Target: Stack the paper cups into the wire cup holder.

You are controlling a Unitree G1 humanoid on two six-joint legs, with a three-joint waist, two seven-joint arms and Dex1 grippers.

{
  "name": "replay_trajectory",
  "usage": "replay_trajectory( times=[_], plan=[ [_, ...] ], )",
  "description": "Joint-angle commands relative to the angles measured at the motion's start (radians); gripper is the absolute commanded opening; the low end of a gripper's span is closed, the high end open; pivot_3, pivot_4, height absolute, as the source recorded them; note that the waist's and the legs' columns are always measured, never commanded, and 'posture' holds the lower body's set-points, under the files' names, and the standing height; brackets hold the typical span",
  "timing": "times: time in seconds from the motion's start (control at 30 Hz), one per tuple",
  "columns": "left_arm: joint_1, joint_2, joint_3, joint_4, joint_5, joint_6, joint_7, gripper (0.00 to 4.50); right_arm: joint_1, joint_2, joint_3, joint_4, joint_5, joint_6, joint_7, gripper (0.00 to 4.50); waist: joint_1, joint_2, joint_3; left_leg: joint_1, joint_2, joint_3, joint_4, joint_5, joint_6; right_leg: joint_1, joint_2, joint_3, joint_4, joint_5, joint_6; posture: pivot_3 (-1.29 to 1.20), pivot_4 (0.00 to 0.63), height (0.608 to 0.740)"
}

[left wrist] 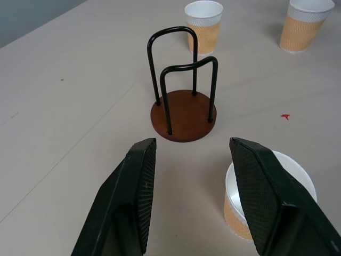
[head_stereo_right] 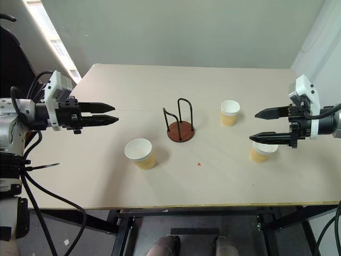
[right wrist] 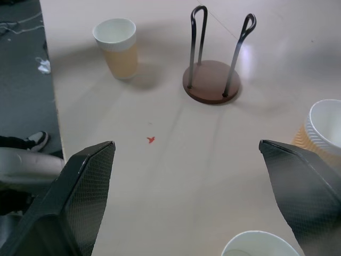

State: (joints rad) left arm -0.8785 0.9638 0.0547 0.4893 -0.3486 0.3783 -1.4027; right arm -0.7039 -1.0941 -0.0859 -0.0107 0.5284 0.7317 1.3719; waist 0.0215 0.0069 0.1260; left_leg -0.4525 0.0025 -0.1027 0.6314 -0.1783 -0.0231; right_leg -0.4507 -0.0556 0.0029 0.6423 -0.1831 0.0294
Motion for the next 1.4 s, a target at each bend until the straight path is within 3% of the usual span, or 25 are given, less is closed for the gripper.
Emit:
replay_trajectory(
  times=[0.03, 0.17, 0.27, 0.43, 0.7, 0.9, 1.23, 1.4],
  plan=[
    [-0.052, -0.011, -0.008, 0.012, 0.012, -0.014, -0.017, 2.33, 0.014, -0.025, -0.064, -0.046, 0.023, 0.0, -0.022, 4.5, 0.001, 0.0, 0.0, 0.0, 0.0, 0.0, 0.0, 0.0, 0.0, 0.0, 0.0, 0.0, 0.0, 0.0, 0.0, 0.0, 0.15, 0.74],
    [-0.091, -0.03, -0.028, 0.044, 0.02, -0.005, -0.041, 2.33, 0.054, -0.044, -0.089, -0.087, 0.037, 0.028, -0.04, 4.5, 0.003, 0.0, 0.0, 0.0, 0.0, 0.0, 0.001, 0.0, 0.001, 0.001, 0.0, 0.0, 0.0, 0.0, 0.001, 0.0, 0.15, 0.74],
    [-0.116, -0.046, -0.038, 0.066, 0.027, 0.001, -0.051, 2.88, 0.071, -0.056, -0.11, -0.106, 0.064, 0.05, -0.044, 4.5, 0.003, 0.0, 0.0, 0.0, 0.0, 0.0, 0.001, 0.0, 0.001, 0.001, 0.0, 0.0, 0.0, 0.001, 0.003, 0.0, 0.15, 0.74],
    [-0.149, -0.118, -0.076, 0.12, 0.086, -0.071, 0.004, 4.47, 0.102, -0.062, -0.125, -0.136, 0.058, 0.028, -0.07, 4.5, 0.004, 0.0, 0.0, 0.0, -0.001, 0.0, 0.002, 0.001, 0.002, 0.003, 0.0, 0.001, -0.001, 0.0, 0.005, 0.0, 0.15, 0.74],
    [-0.267, -0.332, -0.188, 0.423, 0.31, -0.291, 0.281, 4.47, -0.008, 0.012, -0.106, -0.247, 0.096, 0.096, -0.253, 4.5, 0.004, 0.0, 0.0, 0.0, -0.002, 0.001, 0.009, 0.001, 0.006, 0.005, -0.001, 0.002, -0.002, 0.004, 0.013, 0.0, 0.15, 0.74],
    [-0.312, -0.458, -0.193, 0.568, 0.36, -0.367, 0.35, 4.47, 0.041, 0.006, -0.117, -0.363, 0.127, 0.138, -0.297, 4.5, 0.007, 0.0, 0.0, -0.003, -0.003, 0.002, 0.011, -0.001, 0.011, 0.006, -0.001, 0.002, -0.007, 0.01, 0.022, 0.0, 0.15, 0.74],
    [-0.372, -0.567, -0.165, 0.701, 0.391, -0.399, 0.502, 4.47, 0.11, -0.029, -0.168, -0.462, 0.177, 0.199, -0.352, 4.5, 0.015, 0.0, 0.0, -0.007, -0.006, 0.007, 0.017, -0.002, 0.012, 0.006, -0.001, 0.007, -0.012, 0.009, 0.031, 0.0, 0.15, 0.74],
    [-0.382, -0.573, -0.156, 0.706, 0.385, -0.4, 0.461, 2.92, 0.129, -0.04, -0.178, -0.474, 0.189, 0.199, -0.366, 4.5, 0.017, 0.0, 0.0, -0.007, -0.007, 0.011, 0.018, -0.003, 0.015, 0.007, -0.001, 0.013, -0.013, 0.01, 0.035, 0.0, 0.15, 0.74]
  ],
)
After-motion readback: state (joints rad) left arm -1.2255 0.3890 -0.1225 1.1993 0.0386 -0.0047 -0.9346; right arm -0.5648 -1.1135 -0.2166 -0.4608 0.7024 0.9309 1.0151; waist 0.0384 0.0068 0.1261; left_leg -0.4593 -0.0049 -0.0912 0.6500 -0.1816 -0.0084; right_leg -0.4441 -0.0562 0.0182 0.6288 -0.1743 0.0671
